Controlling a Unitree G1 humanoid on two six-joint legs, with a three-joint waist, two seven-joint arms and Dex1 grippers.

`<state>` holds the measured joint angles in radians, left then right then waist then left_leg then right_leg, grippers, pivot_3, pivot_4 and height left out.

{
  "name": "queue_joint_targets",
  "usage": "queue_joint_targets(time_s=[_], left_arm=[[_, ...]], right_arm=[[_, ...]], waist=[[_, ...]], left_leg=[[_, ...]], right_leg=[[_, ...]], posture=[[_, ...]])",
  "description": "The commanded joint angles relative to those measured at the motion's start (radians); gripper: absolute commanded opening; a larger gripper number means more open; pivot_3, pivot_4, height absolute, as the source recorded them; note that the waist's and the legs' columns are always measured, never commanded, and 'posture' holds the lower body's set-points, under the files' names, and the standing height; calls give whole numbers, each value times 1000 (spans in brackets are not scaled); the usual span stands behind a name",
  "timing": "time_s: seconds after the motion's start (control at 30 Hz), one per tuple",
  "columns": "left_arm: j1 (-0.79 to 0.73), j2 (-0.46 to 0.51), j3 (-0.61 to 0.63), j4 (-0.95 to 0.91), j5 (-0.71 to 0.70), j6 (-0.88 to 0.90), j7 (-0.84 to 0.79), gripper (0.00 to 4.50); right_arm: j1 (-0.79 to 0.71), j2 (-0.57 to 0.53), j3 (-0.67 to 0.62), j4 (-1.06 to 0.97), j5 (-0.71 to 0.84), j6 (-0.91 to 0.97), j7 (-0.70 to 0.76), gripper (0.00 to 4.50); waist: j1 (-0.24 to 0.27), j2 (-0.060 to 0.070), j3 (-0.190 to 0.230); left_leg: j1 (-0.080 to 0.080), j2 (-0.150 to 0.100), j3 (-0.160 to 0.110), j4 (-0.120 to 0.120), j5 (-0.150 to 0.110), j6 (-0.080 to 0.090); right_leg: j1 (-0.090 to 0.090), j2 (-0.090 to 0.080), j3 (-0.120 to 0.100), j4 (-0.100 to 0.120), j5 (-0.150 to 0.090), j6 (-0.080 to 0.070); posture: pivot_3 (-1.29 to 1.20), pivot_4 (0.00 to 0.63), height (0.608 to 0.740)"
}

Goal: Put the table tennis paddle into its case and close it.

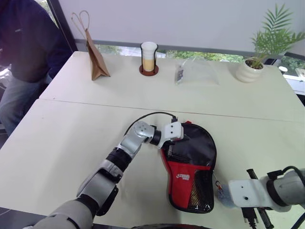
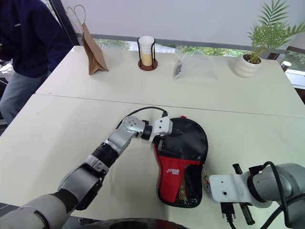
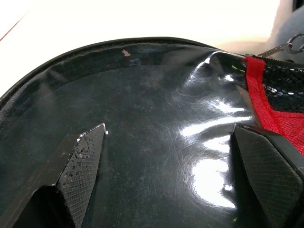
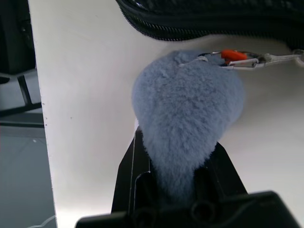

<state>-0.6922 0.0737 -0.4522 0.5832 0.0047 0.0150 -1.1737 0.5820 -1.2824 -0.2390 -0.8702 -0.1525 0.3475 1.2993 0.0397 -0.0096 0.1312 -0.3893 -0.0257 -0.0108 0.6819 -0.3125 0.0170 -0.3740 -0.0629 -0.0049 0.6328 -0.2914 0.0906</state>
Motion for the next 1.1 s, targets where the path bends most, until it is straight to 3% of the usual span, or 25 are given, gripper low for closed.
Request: queue_joint_targets(time_s=[0.03, 0.37, 0.73, 0.9, 1.1], left_arm=[[47, 32, -43, 40, 59, 46, 13, 4500], [87, 37, -61, -21, 58, 86, 17, 4500], [114, 35, -66, -53, 54, 119, 26, 4500], [106, 30, -62, -42, 52, 116, 29, 4500], [82, 24, -52, -15, 52, 99, 34, 4500]], right_arm=[[10, -21, 62, -63, 12, -75, 41, 413], [128, -28, 29, -77, -34, -212, 110, 413], [394, 76, -158, -69, -128, -445, 204, 413], [300, 78, -182, -58, -99, -396, 212, 413], [74, 35, -151, -4, -49, -277, 217, 413]], waist=[[0, 0, 0], [2, -1, -1], [4, -2, -2], [3, -1, -2], [1, -1, -2]], left_leg=[[0, 0, 0, 0, 0, 0], [0, 0, -1, 0, 0, 0], [0, 0, -1, 0, 0, 0], [0, 0, -1, 0, 0, 0], [0, 0, -1, 0, 0, 0]], right_leg=[[0, 0, 0, 0, 0, 0], [1, 0, 0, -1, 0, 0], [2, 0, -1, -2, 0, 0], [2, 0, -1, -3, 0, 0], [2, 0, -1, -3, 0, 0]], posture=[[0, 150, 740], [0, 150, 740], [0, 150, 740], [0, 150, 740], [0, 150, 740]])
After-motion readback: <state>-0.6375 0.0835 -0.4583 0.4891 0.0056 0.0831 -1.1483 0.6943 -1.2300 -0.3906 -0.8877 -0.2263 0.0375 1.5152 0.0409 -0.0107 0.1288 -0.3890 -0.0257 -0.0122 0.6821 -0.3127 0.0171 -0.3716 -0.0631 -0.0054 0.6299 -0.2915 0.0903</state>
